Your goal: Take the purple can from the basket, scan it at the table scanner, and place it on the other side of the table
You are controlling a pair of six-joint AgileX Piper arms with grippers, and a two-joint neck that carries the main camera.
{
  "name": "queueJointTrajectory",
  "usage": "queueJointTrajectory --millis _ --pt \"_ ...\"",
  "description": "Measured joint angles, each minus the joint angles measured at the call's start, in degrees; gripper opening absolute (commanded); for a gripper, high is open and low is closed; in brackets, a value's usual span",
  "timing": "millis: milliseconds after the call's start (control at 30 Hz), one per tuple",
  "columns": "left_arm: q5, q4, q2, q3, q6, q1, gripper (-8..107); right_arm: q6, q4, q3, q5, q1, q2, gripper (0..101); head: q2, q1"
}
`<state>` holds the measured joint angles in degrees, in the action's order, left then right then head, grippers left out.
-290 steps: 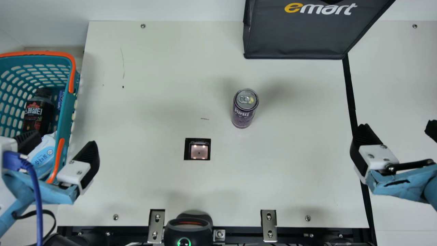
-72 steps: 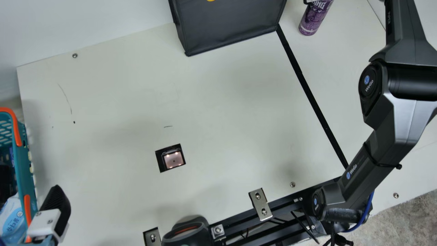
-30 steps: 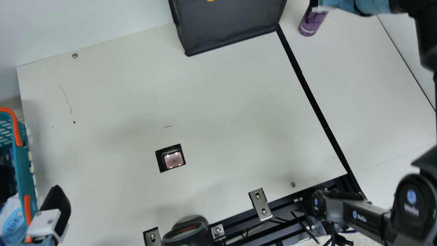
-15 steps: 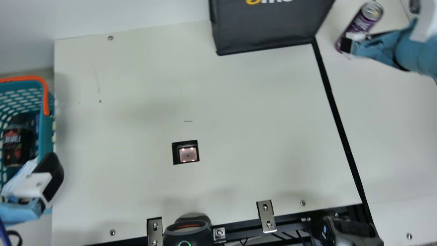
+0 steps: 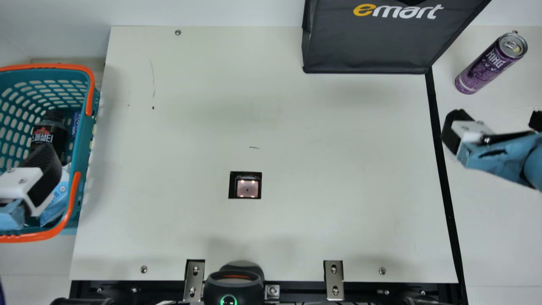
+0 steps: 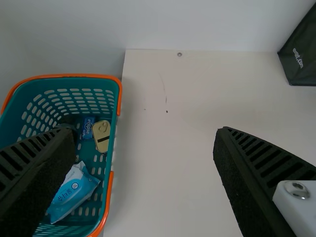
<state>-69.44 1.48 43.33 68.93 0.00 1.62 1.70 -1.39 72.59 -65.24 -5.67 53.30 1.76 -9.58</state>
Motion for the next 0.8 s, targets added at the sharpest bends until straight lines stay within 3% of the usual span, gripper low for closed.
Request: queueJointTrajectory --millis 367,800 --pt "0.00 0.00 0.00 0.00 0.00 0.00 90 -1.70 2.30 -2.84 -5.03 6.38 -10.61 95 0.00 0.00" --pt "0.00 0.00 0.00 0.00 0.00 0.00 90 -1.70 2.31 -2.84 -4.83 6.40 -11.06 95 0.00 0.00"
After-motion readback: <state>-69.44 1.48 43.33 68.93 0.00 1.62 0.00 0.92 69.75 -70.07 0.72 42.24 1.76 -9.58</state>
